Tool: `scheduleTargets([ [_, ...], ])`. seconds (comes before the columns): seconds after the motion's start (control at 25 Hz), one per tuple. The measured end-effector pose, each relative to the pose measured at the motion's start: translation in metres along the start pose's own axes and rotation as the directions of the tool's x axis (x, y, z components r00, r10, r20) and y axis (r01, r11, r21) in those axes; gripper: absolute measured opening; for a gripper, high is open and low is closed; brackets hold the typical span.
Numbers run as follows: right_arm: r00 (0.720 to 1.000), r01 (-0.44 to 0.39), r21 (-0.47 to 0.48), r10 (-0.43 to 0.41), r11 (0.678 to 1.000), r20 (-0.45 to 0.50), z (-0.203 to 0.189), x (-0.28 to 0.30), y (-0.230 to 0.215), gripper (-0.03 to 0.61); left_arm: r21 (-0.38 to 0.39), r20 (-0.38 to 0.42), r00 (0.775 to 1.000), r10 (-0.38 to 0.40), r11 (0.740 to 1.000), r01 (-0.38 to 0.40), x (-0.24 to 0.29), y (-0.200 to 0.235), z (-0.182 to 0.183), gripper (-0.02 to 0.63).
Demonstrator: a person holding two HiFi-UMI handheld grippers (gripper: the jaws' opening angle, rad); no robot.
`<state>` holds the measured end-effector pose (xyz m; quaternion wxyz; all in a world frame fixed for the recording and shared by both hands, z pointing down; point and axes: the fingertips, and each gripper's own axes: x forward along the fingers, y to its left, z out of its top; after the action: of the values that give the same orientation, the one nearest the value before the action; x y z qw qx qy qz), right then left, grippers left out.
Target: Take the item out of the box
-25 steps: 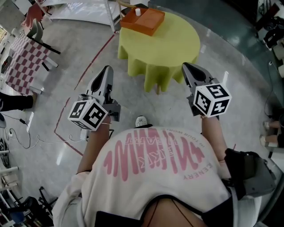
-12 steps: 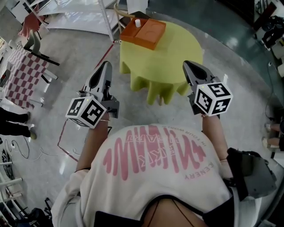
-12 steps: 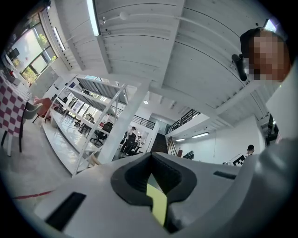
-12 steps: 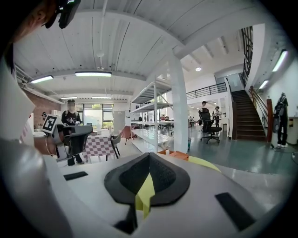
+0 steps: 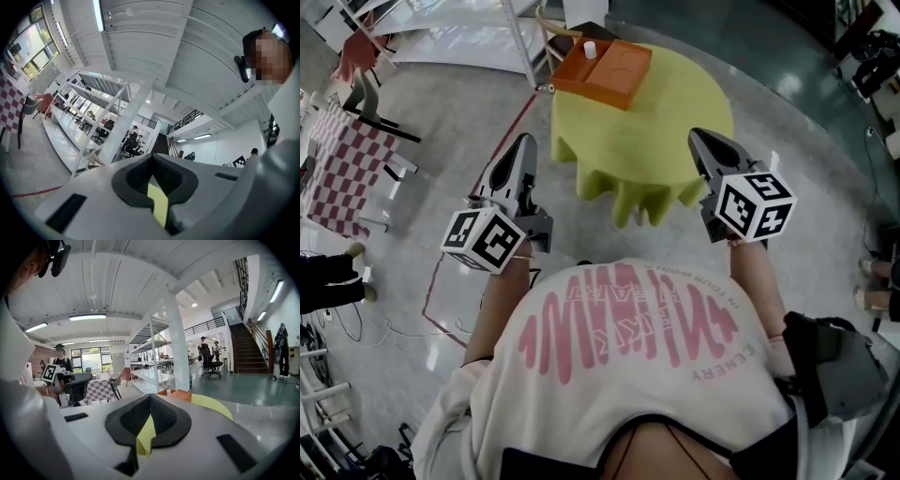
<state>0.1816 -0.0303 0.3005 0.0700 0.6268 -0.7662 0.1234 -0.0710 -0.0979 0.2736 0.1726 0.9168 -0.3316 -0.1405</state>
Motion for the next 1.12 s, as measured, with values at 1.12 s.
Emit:
scheduleTargets([
  [1.12, 0.984, -0.099, 0.016, 0.1, 0.995, -0.15, -0.049, 0.073, 0.023, 0.006, -0.045, -0.071, 0.984, 0.162, 0.985, -0.166, -0.035, 0.057, -0.029, 0.006],
])
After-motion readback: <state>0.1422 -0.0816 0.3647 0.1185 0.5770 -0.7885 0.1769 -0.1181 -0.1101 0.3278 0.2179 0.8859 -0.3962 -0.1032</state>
